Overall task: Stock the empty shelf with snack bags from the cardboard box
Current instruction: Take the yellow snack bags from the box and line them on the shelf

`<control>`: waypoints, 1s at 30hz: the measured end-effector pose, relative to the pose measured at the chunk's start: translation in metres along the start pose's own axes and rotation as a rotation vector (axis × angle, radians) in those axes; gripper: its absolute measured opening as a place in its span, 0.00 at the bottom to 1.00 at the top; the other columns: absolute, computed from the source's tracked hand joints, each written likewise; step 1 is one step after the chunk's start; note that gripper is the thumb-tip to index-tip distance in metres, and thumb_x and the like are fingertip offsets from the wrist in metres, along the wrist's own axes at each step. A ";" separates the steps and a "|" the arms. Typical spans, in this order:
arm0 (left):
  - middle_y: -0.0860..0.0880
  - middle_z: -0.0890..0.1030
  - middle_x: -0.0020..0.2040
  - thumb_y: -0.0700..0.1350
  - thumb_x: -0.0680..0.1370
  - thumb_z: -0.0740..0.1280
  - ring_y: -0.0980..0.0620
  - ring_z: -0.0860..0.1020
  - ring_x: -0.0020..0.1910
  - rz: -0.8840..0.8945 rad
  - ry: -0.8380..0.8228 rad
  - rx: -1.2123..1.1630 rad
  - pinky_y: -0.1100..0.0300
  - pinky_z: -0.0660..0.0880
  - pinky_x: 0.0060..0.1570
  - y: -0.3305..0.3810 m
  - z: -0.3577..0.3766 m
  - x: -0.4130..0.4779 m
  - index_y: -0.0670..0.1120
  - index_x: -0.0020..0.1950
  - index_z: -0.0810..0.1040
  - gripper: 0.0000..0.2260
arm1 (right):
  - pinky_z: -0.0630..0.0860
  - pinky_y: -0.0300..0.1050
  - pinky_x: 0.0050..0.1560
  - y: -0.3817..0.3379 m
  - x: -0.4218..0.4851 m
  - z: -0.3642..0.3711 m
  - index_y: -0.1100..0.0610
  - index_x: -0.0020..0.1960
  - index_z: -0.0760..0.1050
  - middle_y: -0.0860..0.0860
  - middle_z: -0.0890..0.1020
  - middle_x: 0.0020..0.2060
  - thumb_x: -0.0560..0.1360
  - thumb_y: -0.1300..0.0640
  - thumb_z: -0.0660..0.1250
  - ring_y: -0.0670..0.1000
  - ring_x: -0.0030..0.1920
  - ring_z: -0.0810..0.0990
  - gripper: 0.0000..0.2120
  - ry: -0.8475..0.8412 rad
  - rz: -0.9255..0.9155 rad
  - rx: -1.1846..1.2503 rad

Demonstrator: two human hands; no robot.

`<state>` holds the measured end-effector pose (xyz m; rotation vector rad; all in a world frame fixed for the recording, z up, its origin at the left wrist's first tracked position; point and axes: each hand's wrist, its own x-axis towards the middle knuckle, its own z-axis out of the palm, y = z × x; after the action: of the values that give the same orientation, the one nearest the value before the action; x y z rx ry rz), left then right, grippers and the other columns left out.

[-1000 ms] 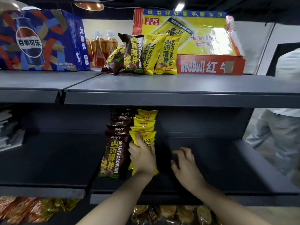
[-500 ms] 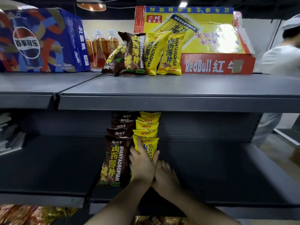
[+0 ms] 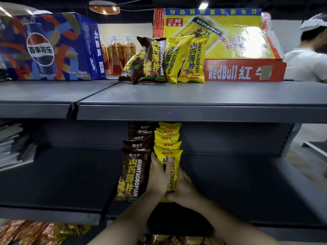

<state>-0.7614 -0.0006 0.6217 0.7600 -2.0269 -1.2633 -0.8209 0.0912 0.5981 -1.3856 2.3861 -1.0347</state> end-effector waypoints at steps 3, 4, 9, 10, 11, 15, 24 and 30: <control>0.43 0.71 0.65 0.59 0.79 0.56 0.44 0.70 0.65 -0.084 0.018 -0.079 0.54 0.67 0.64 -0.002 -0.001 0.005 0.43 0.72 0.61 0.27 | 0.58 0.40 0.67 -0.006 0.000 0.001 0.47 0.78 0.39 0.44 0.53 0.74 0.59 0.39 0.66 0.48 0.72 0.56 0.56 0.011 0.015 0.014; 0.43 0.72 0.64 0.58 0.80 0.55 0.44 0.70 0.64 -0.114 0.013 -0.091 0.54 0.67 0.62 -0.001 -0.001 0.006 0.43 0.70 0.62 0.25 | 0.58 0.43 0.69 -0.006 0.000 0.002 0.48 0.78 0.36 0.44 0.51 0.75 0.58 0.38 0.65 0.49 0.74 0.54 0.57 0.012 0.033 0.017; 0.42 0.74 0.60 0.55 0.80 0.56 0.43 0.73 0.61 -0.093 0.025 -0.053 0.54 0.70 0.59 -0.002 0.000 0.005 0.42 0.66 0.66 0.21 | 0.59 0.54 0.72 -0.004 0.000 0.002 0.48 0.76 0.31 0.45 0.43 0.77 0.55 0.33 0.63 0.53 0.76 0.50 0.61 -0.038 0.111 -0.088; 0.42 0.74 0.60 0.55 0.80 0.56 0.43 0.73 0.61 -0.069 0.026 -0.035 0.54 0.70 0.59 -0.001 -0.001 0.002 0.41 0.66 0.66 0.21 | 0.60 0.54 0.72 -0.004 0.000 0.001 0.47 0.76 0.31 0.45 0.45 0.77 0.56 0.32 0.64 0.53 0.76 0.51 0.61 -0.038 0.121 -0.083; 0.43 0.74 0.60 0.53 0.80 0.57 0.43 0.73 0.61 -0.031 0.038 -0.004 0.55 0.70 0.59 0.002 -0.002 -0.001 0.41 0.66 0.66 0.20 | 0.62 0.53 0.71 -0.006 -0.001 -0.001 0.46 0.76 0.32 0.45 0.48 0.76 0.56 0.32 0.67 0.52 0.75 0.53 0.62 -0.027 0.128 -0.068; 0.44 0.66 0.70 0.42 0.78 0.63 0.48 0.64 0.71 0.263 0.130 0.228 0.61 0.62 0.70 0.016 -0.012 -0.017 0.39 0.74 0.59 0.26 | 0.61 0.48 0.72 -0.015 -0.010 -0.016 0.51 0.77 0.33 0.47 0.47 0.77 0.64 0.38 0.72 0.51 0.76 0.50 0.60 0.065 0.087 -0.076; 0.41 0.72 0.67 0.40 0.66 0.69 0.38 0.71 0.67 0.485 0.177 0.830 0.40 0.69 0.64 -0.003 -0.057 -0.027 0.42 0.68 0.66 0.31 | 0.72 0.60 0.63 -0.026 -0.011 -0.013 0.54 0.73 0.63 0.60 0.66 0.72 0.50 0.31 0.77 0.63 0.70 0.68 0.58 0.149 -0.207 -0.781; 0.39 0.73 0.67 0.43 0.65 0.74 0.36 0.72 0.66 0.448 0.091 0.993 0.36 0.72 0.59 -0.019 -0.067 -0.032 0.41 0.68 0.71 0.32 | 0.66 0.65 0.65 -0.030 -0.007 -0.008 0.52 0.76 0.58 0.59 0.60 0.75 0.55 0.32 0.76 0.63 0.74 0.61 0.57 0.142 -0.166 -0.827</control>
<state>-0.6872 -0.0214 0.6213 0.6771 -2.5124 0.0879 -0.8001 0.0915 0.6223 -1.8053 3.0066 -0.1240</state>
